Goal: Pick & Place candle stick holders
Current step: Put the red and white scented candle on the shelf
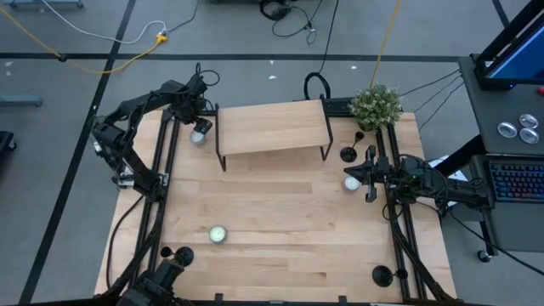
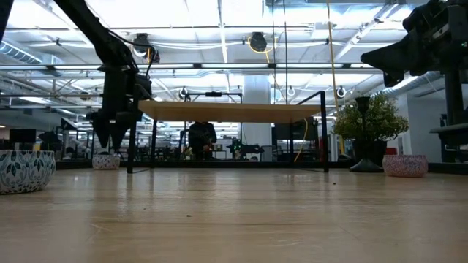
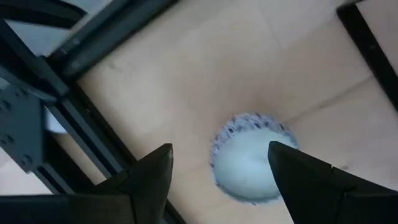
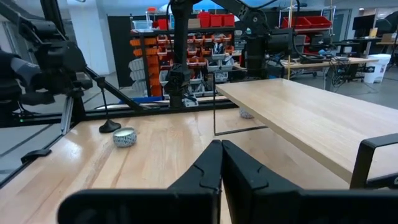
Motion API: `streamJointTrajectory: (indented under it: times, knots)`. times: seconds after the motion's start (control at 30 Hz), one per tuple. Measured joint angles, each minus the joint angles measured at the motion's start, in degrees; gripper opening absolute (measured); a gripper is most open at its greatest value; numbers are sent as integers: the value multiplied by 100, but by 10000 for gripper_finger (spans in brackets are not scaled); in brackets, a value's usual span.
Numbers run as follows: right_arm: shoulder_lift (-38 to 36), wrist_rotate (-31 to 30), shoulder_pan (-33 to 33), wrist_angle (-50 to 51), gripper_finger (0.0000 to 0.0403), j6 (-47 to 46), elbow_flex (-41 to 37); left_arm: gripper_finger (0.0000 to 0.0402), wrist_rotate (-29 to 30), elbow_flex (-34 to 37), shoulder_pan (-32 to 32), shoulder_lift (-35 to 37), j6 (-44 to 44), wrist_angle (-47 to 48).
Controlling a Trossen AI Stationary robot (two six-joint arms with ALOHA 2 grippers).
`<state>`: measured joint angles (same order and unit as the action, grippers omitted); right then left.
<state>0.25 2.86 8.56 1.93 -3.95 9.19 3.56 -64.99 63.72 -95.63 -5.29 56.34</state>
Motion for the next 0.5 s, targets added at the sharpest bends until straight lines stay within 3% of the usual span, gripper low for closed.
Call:
streamJointTrajectory:
  times: [0.13, 0.5]
  knots:
    - [-2, 0, -2, 0, 0, 7, 0, 264, 182, 0, -13, -4, 210, -68]
    - [-2, 19, -2, 0, 0, 8, 0, 197, 452, 0, 59, -95, 1208, -109]
